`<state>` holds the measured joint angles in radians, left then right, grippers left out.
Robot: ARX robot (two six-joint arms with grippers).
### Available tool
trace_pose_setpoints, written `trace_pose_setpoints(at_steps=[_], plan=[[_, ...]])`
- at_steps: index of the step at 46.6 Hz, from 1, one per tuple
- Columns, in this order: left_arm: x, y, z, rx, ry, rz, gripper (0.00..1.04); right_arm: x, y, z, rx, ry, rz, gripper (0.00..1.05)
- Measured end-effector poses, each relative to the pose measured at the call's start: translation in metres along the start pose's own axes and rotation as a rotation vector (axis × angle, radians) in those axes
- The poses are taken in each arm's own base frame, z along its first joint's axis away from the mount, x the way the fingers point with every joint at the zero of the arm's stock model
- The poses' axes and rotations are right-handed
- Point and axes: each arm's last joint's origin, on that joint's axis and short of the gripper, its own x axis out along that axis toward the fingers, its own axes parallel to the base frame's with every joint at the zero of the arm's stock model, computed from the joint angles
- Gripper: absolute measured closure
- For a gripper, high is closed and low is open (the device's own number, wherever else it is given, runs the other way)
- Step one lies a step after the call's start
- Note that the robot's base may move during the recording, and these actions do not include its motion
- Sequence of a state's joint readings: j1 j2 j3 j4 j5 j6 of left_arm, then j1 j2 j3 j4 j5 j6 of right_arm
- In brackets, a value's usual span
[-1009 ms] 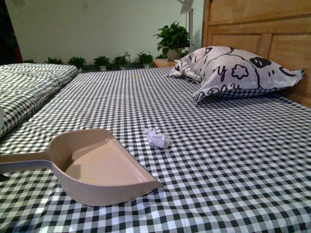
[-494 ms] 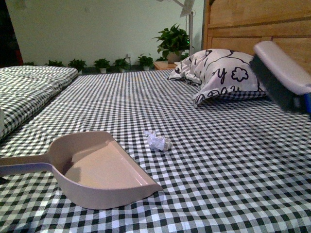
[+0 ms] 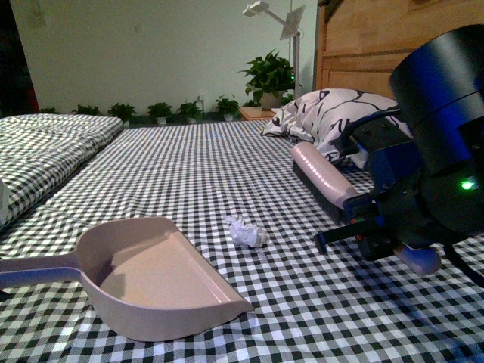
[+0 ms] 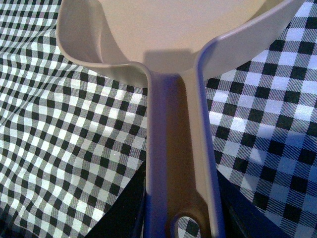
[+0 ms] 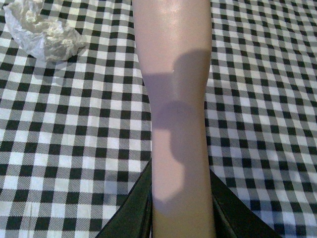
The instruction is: Clean up trash
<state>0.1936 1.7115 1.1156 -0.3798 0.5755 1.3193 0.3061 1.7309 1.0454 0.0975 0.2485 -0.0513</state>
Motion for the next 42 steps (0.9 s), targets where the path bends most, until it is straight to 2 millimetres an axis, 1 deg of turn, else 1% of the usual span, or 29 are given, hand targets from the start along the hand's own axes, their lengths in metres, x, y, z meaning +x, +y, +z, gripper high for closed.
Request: trace_pose_setpoints(at_steps=[5, 12, 19, 23, 27, 33, 39, 42], plan=[[0.000, 0.000, 0.000, 0.000, 0.000, 0.000, 0.77, 0.016, 0.009, 0.007, -0.043, 0.000, -0.016, 0.85], [0.000, 0.000, 0.000, 0.000, 0.000, 0.000, 0.77, 0.035, 0.013, 0.015, -0.086, 0.002, -0.080, 0.85], [0.000, 0.000, 0.000, 0.000, 0.000, 0.000, 0.77, 0.045, 0.017, 0.016, -0.129, 0.026, -0.122, 0.85], [0.000, 0.000, 0.000, 0.000, 0.000, 0.000, 0.77, 0.049, 0.027, 0.013, -0.180, 0.069, -0.107, 0.85], [0.000, 0.000, 0.000, 0.000, 0.000, 0.000, 0.77, 0.052, 0.040, 0.009, -0.222, 0.118, -0.077, 0.85], [0.000, 0.000, 0.000, 0.000, 0.000, 0.000, 0.77, 0.053, 0.056, 0.007, -0.268, 0.165, -0.022, 0.85], [0.000, 0.000, 0.000, 0.001, 0.000, 0.000, 0.77, 0.047, 0.070, 0.009, -0.285, 0.195, 0.056, 0.85], [0.000, 0.000, 0.000, 0.000, 0.000, 0.000, 0.77, 0.040, 0.078, 0.010, -0.284, 0.208, 0.120, 0.85]])
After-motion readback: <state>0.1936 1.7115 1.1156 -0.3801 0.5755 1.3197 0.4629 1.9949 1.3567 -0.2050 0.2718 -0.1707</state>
